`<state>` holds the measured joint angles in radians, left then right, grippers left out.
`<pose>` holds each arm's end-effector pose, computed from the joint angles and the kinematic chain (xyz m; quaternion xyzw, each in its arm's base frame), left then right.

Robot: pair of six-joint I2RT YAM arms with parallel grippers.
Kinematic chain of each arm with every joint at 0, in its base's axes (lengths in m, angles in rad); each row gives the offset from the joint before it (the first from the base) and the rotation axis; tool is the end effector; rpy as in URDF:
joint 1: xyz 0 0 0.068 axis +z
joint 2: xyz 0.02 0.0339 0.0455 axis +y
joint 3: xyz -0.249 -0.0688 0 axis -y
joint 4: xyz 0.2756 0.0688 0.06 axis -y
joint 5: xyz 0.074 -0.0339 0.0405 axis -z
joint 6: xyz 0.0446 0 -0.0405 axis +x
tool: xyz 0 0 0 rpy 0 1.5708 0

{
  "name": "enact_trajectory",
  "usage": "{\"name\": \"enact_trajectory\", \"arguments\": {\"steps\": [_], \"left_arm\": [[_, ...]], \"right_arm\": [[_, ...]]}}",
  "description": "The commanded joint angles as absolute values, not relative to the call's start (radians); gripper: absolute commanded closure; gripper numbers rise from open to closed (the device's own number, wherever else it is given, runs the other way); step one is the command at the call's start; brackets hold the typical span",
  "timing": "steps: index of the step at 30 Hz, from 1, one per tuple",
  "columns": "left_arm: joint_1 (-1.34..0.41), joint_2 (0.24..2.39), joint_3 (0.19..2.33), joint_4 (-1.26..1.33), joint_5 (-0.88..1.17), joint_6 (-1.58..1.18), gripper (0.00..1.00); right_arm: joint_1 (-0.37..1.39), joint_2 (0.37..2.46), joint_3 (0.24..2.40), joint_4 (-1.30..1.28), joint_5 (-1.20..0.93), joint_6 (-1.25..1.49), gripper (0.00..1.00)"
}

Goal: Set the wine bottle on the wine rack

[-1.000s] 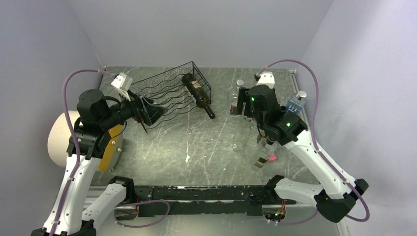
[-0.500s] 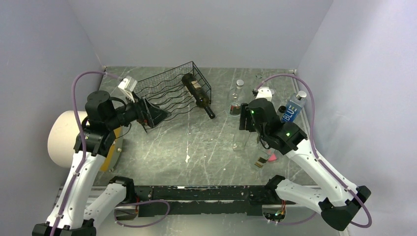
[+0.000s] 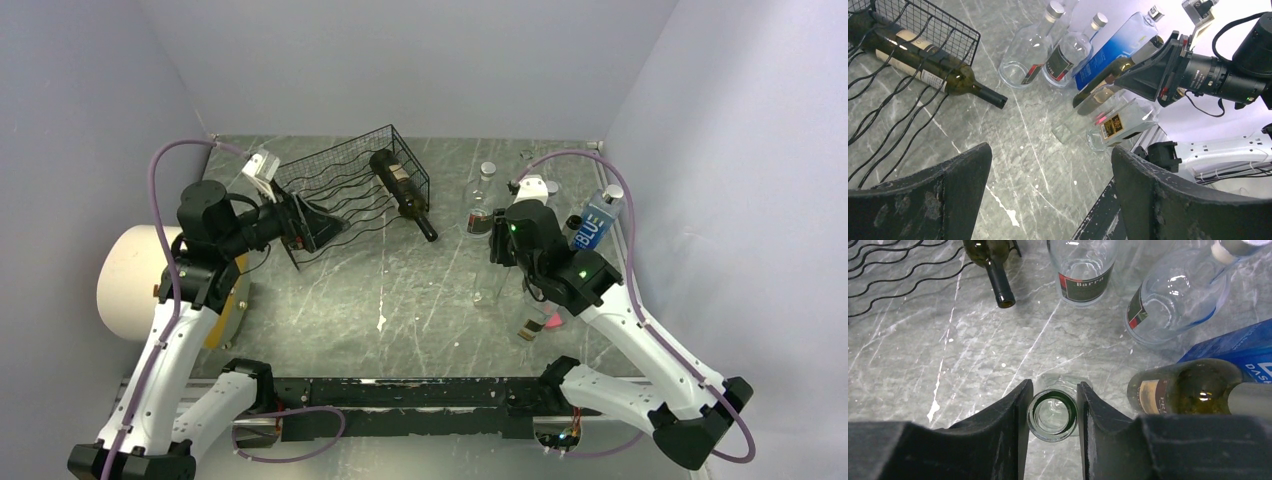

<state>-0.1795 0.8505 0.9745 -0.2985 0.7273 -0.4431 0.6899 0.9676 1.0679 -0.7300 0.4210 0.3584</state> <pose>0.2186 -0.0698 0.3756 0.1326 0.7398 -0.4434 0.4884 0.1965 0.1385 0.3383 -0.0504 0.8753 0.0607 0.4771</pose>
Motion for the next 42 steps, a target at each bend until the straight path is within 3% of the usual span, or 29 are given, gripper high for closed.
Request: {"name": "enact_trajectory", "arguments": {"steps": [1, 5, 10, 17, 19, 22, 27, 33, 42], "left_arm": [[-0.182, 0.838, 0.93, -0.167, 0.722, -0.458, 0.07], [-0.201, 0.846, 0.896, -0.089, 0.725, -0.482, 0.07], [-0.28, 0.864, 0.874, -0.036, 0.65, -0.468, 0.07], [-0.404, 0.912, 0.864, 0.021, 0.593, -0.433, 0.06], [-0.424, 0.92, 0.846, 0.056, 0.594, -0.424, 0.06], [-0.453, 0.926, 0.81, 0.115, 0.585, -0.409, 0.06], [-0.508, 0.929, 0.732, 0.233, 0.475, -0.385, 0.04], [-0.573, 0.945, 0.592, 0.485, 0.422, -0.36, 0.03], [-0.712, 1.077, 0.474, 0.699, 0.423, -0.114, 0.03]], "right_arm": [[0.687, 0.954, 1.028, -0.705, 0.41, 0.311, 0.64], [0.688, 0.943, 1.013, -0.711, 0.439, 0.3, 0.67], [0.687, 0.914, 0.98, -0.691, 0.414, 0.287, 0.57], [0.688, 0.901, 0.978, -0.709, 0.39, 0.278, 0.55], [0.687, 0.888, 0.968, -0.701, 0.405, 0.273, 0.62], [0.688, 0.878, 0.968, -0.665, 0.389, 0.253, 0.84], [0.689, 0.885, 0.997, -0.602, 0.322, 0.23, 1.0], [0.689, 0.897, 1.047, -0.503, 0.16, 0.185, 1.0], [0.69, 0.92, 1.034, -0.354, -0.022, 0.249, 1.0]]}}
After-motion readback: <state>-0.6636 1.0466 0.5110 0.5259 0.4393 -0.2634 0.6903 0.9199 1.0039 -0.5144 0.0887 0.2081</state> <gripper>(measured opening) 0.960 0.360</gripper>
